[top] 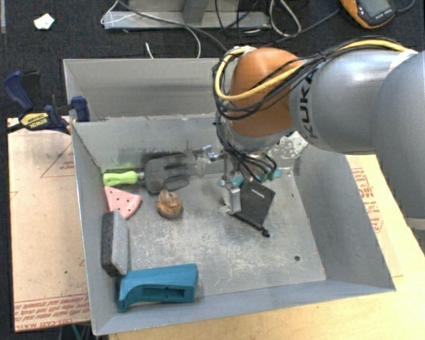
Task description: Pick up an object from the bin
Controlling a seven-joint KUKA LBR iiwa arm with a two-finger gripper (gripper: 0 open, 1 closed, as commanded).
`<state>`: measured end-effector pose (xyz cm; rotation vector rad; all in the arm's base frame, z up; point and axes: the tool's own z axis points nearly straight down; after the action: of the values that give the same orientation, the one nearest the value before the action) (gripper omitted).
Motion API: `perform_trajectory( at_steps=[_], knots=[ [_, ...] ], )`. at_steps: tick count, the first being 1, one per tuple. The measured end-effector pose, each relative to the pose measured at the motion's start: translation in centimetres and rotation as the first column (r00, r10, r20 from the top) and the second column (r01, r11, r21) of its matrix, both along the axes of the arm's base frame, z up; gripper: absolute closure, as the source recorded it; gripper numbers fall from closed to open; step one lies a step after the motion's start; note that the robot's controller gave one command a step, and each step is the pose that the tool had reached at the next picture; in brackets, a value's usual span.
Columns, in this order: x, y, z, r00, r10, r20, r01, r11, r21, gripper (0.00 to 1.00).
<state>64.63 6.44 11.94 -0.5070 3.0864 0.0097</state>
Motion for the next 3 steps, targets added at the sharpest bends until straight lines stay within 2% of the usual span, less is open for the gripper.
perform_trajectory(
  at_steps=[1, 2, 3],
  knots=[
    [-0.4, -2.1, 0.8, 0.999, -0.052, 0.002, 0.052, 0.999, 0.0, 0.0],
    [-2.2, -5.9, 0.0, 1.0, 0.012, 0.001, -0.012, 1.0, 0.001, 0.0],
    [-1.6, -8.5, -2.2, 0.997, -0.075, 0.005, 0.074, 0.997, 0.006, 0.0]
  ],
)
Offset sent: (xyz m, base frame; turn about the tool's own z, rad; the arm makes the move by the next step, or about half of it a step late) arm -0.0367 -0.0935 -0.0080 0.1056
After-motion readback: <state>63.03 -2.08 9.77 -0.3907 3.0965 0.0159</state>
